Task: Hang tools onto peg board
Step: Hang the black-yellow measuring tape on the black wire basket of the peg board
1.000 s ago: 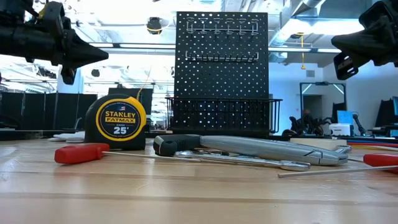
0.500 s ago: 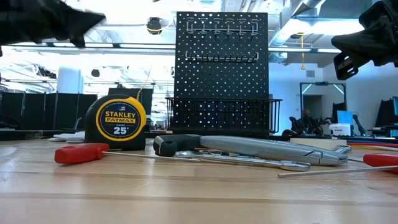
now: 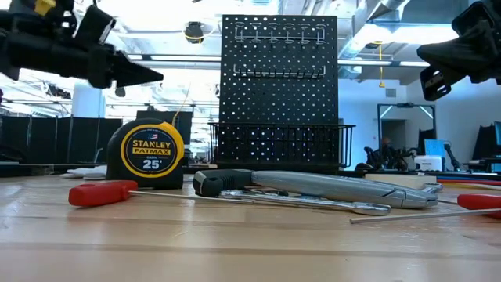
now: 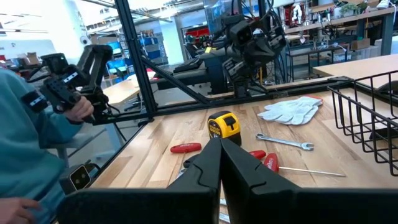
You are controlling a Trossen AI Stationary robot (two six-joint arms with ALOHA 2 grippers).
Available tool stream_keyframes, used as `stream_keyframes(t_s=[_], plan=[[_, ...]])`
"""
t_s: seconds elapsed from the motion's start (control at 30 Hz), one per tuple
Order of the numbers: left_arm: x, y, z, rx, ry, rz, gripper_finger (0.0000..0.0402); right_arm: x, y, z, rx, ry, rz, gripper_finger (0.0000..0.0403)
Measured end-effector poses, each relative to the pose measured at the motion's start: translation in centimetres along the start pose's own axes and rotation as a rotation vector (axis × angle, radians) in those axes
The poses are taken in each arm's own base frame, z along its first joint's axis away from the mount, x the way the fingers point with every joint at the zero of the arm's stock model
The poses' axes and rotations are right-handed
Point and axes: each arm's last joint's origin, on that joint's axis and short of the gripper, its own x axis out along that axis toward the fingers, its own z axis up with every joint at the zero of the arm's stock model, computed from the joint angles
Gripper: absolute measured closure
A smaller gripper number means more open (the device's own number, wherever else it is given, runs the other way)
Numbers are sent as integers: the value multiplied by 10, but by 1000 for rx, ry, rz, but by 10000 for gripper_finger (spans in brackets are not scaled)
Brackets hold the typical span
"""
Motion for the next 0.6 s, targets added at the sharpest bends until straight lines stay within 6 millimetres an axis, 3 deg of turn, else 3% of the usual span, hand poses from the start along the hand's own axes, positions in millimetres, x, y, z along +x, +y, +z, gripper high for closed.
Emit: stream_keyframes(t_s=[0.2, 0.37, 0.5, 0.6], plan=[[14, -8, 33, 33, -40, -59, 396, 0, 0, 0, 0, 0, 0, 388], [28, -17, 72, 113, 11, -36, 358, 0, 0, 0, 0, 0, 0, 388], [40, -25, 110, -46, 142, 64, 326, 0, 0, 0, 0, 0, 0, 388], [46, -34, 122, -168, 268, 67, 307, 0, 0, 0, 0, 0, 0, 388]])
